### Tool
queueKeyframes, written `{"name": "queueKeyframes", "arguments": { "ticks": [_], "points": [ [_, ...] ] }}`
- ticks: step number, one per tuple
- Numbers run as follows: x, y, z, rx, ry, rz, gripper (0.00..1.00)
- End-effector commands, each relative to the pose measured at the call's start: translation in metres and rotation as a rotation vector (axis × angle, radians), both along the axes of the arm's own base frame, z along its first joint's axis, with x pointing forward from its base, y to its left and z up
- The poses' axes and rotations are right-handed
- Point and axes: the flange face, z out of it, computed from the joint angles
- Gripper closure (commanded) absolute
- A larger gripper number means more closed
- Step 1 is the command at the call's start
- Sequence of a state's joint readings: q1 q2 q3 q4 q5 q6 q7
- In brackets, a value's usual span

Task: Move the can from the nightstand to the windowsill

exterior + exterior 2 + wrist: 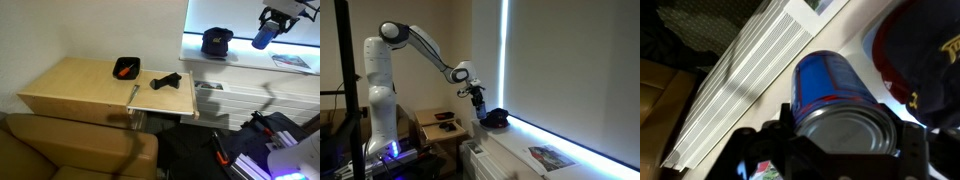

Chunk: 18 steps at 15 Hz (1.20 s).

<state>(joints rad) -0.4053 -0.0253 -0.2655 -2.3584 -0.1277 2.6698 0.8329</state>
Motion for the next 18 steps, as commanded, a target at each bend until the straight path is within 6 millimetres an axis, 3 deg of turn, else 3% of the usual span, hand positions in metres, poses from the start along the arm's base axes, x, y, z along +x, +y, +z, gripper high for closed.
{"name": "queueKeyframes", "arguments": {
  "ticks": [1,2,3,4,5,7,9,17,18],
  "points": [
    [0.002,-0.013,0.001,-0.007,-0.001,-0.018,0.15],
    [0.006,-0.018,0.001,-0.01,-0.001,-0.028,0.15],
    [0.009,-0.018,0.0,-0.01,0.0,-0.031,0.4],
    [0.011,-0.007,-0.011,0.008,0.024,-0.01,0.4],
    [0.018,-0.008,-0.023,0.006,0.057,-0.037,0.4],
    [0.042,-0.028,-0.049,-0.012,0.098,-0.136,0.4],
    [0.067,-0.043,-0.062,0.016,0.115,-0.232,0.4],
    [0.131,-0.126,-0.081,0.134,0.067,-0.548,0.4],
    [0.114,-0.104,-0.088,0.091,0.096,-0.492,0.4]
  ]
}}
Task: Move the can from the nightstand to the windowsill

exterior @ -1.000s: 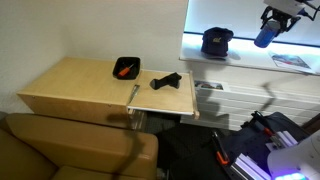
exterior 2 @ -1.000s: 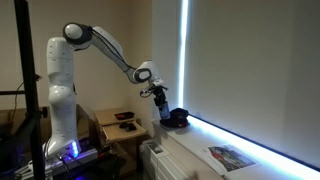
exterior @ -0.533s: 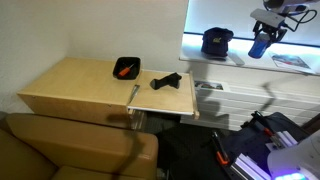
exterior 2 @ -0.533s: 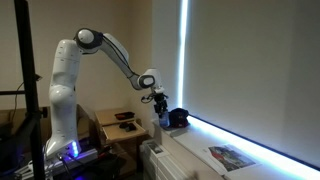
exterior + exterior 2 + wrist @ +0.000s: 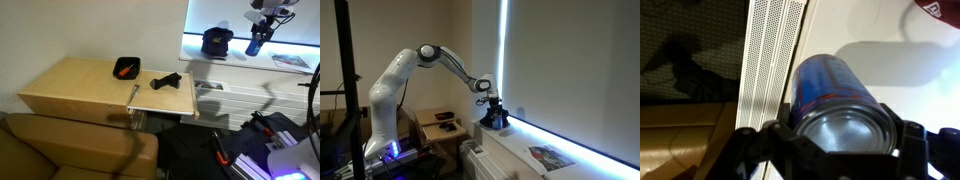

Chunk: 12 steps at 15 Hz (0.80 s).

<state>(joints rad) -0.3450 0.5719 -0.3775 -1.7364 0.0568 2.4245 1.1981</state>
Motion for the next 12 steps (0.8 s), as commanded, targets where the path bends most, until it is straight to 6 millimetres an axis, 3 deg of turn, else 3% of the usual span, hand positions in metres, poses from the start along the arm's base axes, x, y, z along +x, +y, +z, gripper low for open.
{"name": "queueKeyframes", "arguments": {
  "ticks": [1,3,4,8,9,12],
  "points": [
    [0.005,-0.006,-0.002,-0.001,-0.001,-0.005,0.15],
    [0.004,-0.005,-0.011,0.002,0.012,-0.004,0.15],
    [0.004,-0.003,-0.013,0.005,0.015,-0.003,0.4],
    [0.023,-0.008,-0.044,0.012,-0.039,-0.148,0.4],
    [0.02,-0.02,-0.047,0.011,-0.05,-0.179,0.4],
    [0.032,-0.031,-0.06,0.02,-0.089,-0.27,0.4]
  ]
}}
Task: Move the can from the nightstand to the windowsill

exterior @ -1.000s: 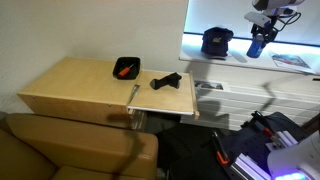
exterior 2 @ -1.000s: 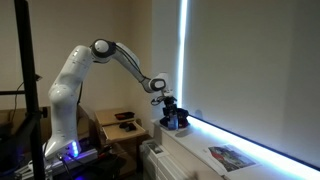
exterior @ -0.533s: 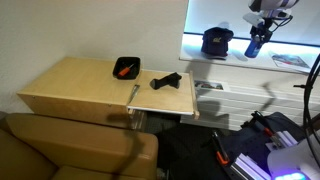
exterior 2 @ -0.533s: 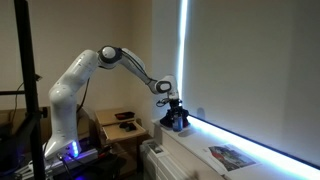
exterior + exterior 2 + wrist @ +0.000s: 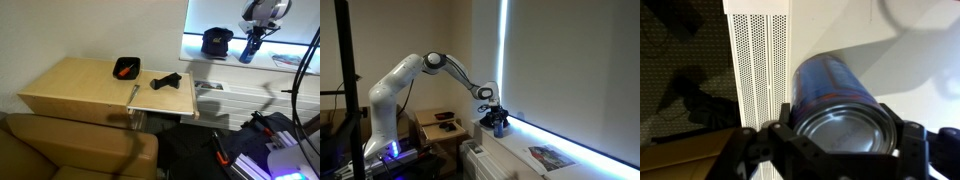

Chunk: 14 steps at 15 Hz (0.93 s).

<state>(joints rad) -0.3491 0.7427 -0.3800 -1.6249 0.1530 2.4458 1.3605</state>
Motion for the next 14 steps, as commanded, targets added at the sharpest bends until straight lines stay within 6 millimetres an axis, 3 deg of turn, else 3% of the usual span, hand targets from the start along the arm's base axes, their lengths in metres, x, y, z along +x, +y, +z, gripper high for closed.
{"name": "queueKeyframes", "arguments": {
  "ticks": [1,5,7,8,10,14],
  "points": [
    [0.015,-0.028,-0.004,-0.003,-0.064,-0.097,0.4],
    [0.019,-0.045,-0.016,0.034,-0.061,-0.201,0.4],
    [0.021,-0.049,-0.015,0.046,-0.052,-0.252,0.06],
    [0.022,-0.052,-0.012,0.047,-0.054,-0.272,0.05],
    [0.027,-0.056,-0.003,0.033,-0.089,-0.296,0.0],
    [0.025,-0.057,0.041,-0.026,-0.117,-0.262,0.0]
  ]
}}
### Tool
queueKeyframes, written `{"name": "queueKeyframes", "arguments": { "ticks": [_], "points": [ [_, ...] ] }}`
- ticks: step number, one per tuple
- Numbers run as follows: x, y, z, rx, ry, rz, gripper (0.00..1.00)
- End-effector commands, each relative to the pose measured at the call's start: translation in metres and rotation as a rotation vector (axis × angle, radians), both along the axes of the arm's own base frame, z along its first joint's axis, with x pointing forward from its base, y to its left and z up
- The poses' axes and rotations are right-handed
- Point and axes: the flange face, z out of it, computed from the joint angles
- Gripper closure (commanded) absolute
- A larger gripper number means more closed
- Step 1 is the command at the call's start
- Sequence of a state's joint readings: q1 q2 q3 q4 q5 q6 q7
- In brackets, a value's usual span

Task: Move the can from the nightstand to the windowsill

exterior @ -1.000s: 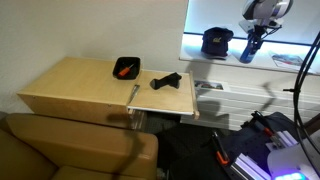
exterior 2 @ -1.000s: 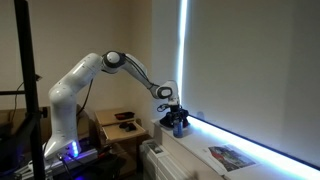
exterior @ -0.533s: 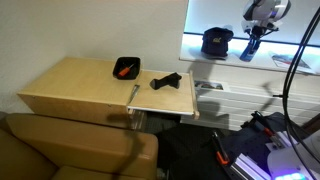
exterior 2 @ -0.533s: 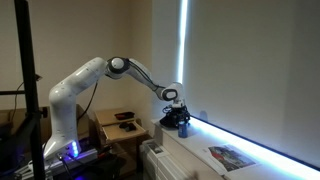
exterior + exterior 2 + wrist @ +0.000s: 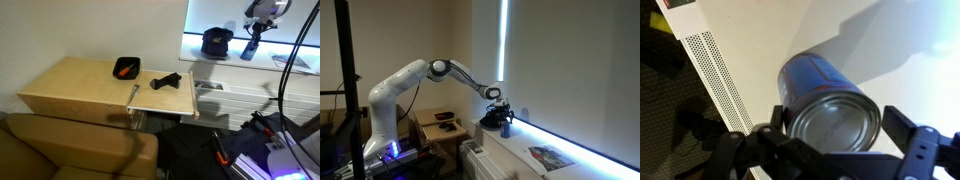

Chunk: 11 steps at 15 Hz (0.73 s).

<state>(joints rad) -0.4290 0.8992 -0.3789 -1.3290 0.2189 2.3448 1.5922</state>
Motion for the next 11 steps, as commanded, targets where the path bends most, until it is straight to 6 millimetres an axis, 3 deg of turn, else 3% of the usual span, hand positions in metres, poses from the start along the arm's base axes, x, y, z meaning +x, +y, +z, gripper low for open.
{"name": "queueKeyframes", "arguments": {
  "ticks": [1,6,10,11],
  "points": [
    [-0.005,-0.004,0.043,-0.021,-0.018,0.028,0.0],
    [-0.036,0.009,0.127,0.046,-0.044,0.228,0.0],
    [-0.074,0.027,0.2,0.007,-0.19,0.401,0.0],
    [-0.046,0.006,0.18,-0.004,-0.127,0.326,0.0]
  ]
}}
